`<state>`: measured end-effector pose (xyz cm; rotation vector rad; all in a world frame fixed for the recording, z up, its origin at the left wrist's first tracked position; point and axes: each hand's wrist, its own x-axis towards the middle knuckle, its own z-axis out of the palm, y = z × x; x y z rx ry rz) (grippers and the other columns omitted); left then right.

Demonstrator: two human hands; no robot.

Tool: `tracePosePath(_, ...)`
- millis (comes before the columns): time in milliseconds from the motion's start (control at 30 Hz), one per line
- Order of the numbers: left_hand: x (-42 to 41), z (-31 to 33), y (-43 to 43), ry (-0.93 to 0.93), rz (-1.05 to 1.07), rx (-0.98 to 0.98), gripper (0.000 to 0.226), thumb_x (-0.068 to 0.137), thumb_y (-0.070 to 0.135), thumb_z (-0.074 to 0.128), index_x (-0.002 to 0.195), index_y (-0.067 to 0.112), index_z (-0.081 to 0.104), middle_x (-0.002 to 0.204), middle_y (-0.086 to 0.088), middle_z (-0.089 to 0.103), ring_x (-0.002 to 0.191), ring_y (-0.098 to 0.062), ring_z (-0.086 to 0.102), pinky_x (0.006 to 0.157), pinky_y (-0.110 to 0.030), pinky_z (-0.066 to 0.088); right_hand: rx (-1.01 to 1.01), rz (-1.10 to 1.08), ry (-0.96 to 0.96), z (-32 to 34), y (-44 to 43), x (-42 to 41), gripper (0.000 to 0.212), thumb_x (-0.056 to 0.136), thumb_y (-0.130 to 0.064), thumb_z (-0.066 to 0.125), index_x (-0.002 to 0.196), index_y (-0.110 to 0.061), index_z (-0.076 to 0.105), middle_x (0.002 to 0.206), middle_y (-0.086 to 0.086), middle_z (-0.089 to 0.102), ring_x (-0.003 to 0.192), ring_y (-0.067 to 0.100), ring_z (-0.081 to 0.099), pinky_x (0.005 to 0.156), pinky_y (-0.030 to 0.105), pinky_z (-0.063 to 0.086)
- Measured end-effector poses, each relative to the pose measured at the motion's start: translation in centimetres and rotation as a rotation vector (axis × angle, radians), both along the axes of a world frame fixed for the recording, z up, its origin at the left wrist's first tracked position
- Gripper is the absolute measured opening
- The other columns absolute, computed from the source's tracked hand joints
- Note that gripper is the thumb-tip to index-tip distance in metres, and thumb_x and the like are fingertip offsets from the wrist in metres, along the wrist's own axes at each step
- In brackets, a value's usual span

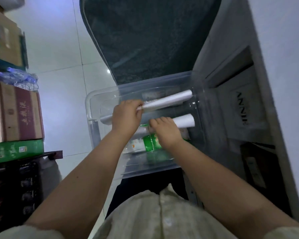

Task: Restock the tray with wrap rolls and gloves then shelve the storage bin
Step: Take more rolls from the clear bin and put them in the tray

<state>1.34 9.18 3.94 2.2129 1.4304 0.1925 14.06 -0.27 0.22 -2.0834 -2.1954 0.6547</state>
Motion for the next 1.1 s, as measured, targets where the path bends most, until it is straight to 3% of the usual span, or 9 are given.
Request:
tracePosePath(233, 1.1, 10.7, -2.4, -0.149, -0.165, 0.163, 0.019, 0.084, 0.012, 0.062, 0.100, 0.022, 0.067, 0.096, 0.001, 0.068, 0.089, -0.026, 0.056, 0.072, -0.036, 0.043, 0.273, -0.234, -0.017, 10.5, -4.4, 0.0, 0.037, 0.061, 0.001, 0.070, 0.095, -0.012, 0.067, 0.083, 0.006, 0.065, 0.076, 0.032, 0.058, 0.071, 0.038, 0.046)
tracePosePath(500, 1.5, 16.6, -6.8, -0.256, -0.621, 0.268, 0.019, 0.082, 0.014, 0.063, 0.098, 0.022, 0.068, 0.095, 0.000, 0.068, 0.088, -0.031, 0.056, 0.072, -0.045, 0.045, 0.461, -0.525, -0.227, 17.4, -12.0, -3.6, 0.020, 0.070, -0.011, 0.061, 0.088, -0.017, 0.065, 0.076, 0.001, 0.060, 0.069, 0.027, 0.055, 0.064, 0.035, 0.039)
tracePosePath(633, 3.3, 19.7, -10.7, -0.370, -0.818, 0.356, 0.019, 0.080, 0.013, 0.064, 0.095, 0.022, 0.068, 0.091, 0.002, 0.068, 0.084, -0.029, 0.056, 0.069, -0.040, 0.041, 0.452, -0.703, -0.299, 20.1, -17.2, -4.8, 0.029, 0.062, -0.006, 0.077, 0.088, -0.015, 0.066, 0.077, 0.003, 0.063, 0.069, 0.029, 0.057, 0.061, 0.037, 0.046)
tracePosePath(767, 6.5, 23.6, -16.8, -0.500, -0.973, 0.353, 0.018, 0.081, 0.013, 0.063, 0.097, 0.021, 0.068, 0.093, 0.000, 0.069, 0.084, -0.030, 0.057, 0.070, -0.043, 0.046, 0.509, -0.899, -0.401, 24.0, -25.0, -4.8, 0.021, 0.073, -0.014, 0.074, 0.092, -0.014, 0.067, 0.086, 0.004, 0.066, 0.078, 0.028, 0.058, 0.071, 0.038, 0.047)
tracePosePath(867, 9.2, 26.4, -22.7, -0.576, -1.088, 0.354, 0.018, 0.083, 0.011, 0.060, 0.098, 0.018, 0.067, 0.093, -0.001, 0.068, 0.084, -0.029, 0.056, 0.068, -0.042, 0.044, 0.626, -1.028, -0.462, 26.9, -31.6, -4.7, 0.024, 0.079, -0.012, 0.047, 0.091, -0.010, 0.068, 0.085, 0.006, 0.067, 0.074, 0.029, 0.057, 0.069, 0.038, 0.047)
tracePosePath(933, 10.9, 28.1, -27.1, -0.634, -1.143, 0.347, 0.019, 0.084, 0.009, 0.058, 0.099, 0.017, 0.067, 0.090, -0.001, 0.067, 0.082, -0.028, 0.054, 0.066, -0.041, 0.043, 0.667, -1.105, -0.529, 28.4, -36.2, -4.7, 0.030, 0.079, -0.009, 0.041, 0.089, -0.009, 0.068, 0.083, 0.008, 0.067, 0.071, 0.030, 0.057, 0.067, 0.038, 0.047)
tracePosePath(1100, 14.9, 31.2, -39.8, -0.750, -1.269, 0.295, 0.020, 0.084, 0.009, 0.059, 0.100, 0.018, 0.066, 0.093, 0.000, 0.068, 0.084, -0.028, 0.055, 0.067, -0.042, 0.046, 0.665, -1.291, -0.693, 30.8, -48.6, -4.1, 0.037, 0.061, 0.018, 0.063, 0.087, -0.008, 0.069, 0.081, 0.008, 0.067, 0.070, 0.031, 0.058, 0.064, 0.038, 0.047)
